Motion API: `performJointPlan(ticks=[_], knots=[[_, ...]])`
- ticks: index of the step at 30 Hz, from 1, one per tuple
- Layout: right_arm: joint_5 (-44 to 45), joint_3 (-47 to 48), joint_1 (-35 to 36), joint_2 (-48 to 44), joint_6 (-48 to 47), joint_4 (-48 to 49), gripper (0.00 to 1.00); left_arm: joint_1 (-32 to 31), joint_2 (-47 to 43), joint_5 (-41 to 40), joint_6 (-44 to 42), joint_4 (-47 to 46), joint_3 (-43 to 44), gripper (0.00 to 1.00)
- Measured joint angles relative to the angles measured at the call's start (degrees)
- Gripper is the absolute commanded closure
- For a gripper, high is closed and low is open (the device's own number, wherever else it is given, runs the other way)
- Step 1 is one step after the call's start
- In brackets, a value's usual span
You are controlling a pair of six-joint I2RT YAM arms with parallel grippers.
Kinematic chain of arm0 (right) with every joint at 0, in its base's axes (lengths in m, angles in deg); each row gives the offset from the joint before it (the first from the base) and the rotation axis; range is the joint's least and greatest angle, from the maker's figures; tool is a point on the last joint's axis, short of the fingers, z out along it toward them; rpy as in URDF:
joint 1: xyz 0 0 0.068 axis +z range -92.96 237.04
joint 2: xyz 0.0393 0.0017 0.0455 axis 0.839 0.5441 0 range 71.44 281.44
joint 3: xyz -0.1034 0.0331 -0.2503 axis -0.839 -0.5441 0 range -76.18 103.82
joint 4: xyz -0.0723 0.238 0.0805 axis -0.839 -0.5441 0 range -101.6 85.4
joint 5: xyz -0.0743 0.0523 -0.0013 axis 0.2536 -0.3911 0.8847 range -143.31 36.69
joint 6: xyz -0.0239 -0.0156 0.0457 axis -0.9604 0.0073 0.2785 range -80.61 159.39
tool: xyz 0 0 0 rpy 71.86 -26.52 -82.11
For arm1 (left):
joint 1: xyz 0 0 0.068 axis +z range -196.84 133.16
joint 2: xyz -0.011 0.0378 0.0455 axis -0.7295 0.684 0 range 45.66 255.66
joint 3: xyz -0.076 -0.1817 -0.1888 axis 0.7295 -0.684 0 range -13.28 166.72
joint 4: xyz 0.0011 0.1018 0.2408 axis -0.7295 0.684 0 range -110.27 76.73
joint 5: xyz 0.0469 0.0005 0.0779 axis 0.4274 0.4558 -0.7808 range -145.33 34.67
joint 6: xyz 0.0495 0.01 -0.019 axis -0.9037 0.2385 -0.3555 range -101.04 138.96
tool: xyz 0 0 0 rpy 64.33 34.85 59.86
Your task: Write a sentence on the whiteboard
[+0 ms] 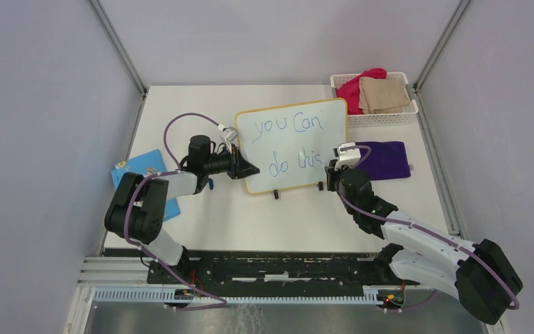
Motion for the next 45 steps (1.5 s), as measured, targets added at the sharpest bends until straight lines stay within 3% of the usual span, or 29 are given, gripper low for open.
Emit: performJointPlan(ticks=[17, 29, 38, 45], knots=[[-6.01, -0.09, 0.11, 0.57, 0.24, 0.07, 1.00, 0.00, 0.00, -0.07, -0.07, 0.02, 0.00, 0.98], [-8.96, 0.24, 1.38, -4.13, 0.72, 0.11, 1.00, 0.00, 0.00, -0.04, -0.07, 0.02, 0.00, 0.98], [-7.28, 4.48, 8.31, 1.07, -1.38, 0.90, 1.00, 0.00, 0.00, -0.04, -0.07, 0.04, 0.02, 0.98], [-4.13, 6.19, 9.03, 4.68, -1.57, 1.84, 1.00, 0.00, 0.00, -0.04, -0.07, 0.22, 0.11, 0.98]])
